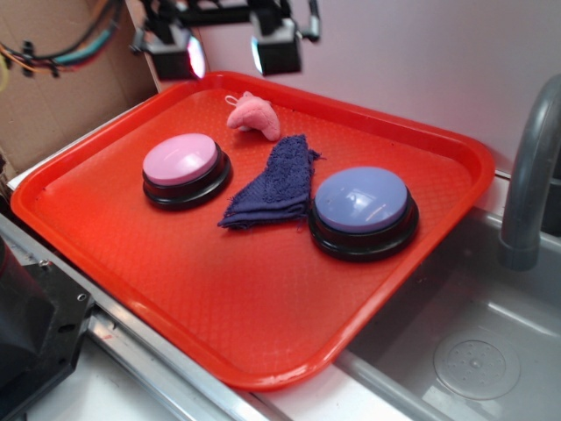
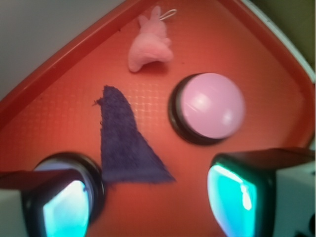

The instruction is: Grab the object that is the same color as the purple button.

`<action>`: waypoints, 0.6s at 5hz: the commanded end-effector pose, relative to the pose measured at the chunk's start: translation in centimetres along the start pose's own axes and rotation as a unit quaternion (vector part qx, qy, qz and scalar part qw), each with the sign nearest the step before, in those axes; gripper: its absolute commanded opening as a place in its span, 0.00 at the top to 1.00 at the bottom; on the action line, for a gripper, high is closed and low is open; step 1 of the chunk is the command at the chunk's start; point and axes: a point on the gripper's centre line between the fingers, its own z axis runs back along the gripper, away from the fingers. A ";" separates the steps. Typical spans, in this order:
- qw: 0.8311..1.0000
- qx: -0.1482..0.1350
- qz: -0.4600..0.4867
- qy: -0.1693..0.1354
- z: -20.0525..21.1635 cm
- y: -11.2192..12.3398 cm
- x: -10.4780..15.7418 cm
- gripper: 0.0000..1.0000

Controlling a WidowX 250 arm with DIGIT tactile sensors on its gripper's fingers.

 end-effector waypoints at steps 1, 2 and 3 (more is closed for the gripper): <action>0.999 -0.016 0.013 -0.031 -4.2 -1.9 3.1 0.00; 0.999 -0.003 0.009 -0.033 -6.2 -2.3 4.2 0.00; 0.999 0.002 0.008 -0.043 -7.9 -2.4 5.1 0.00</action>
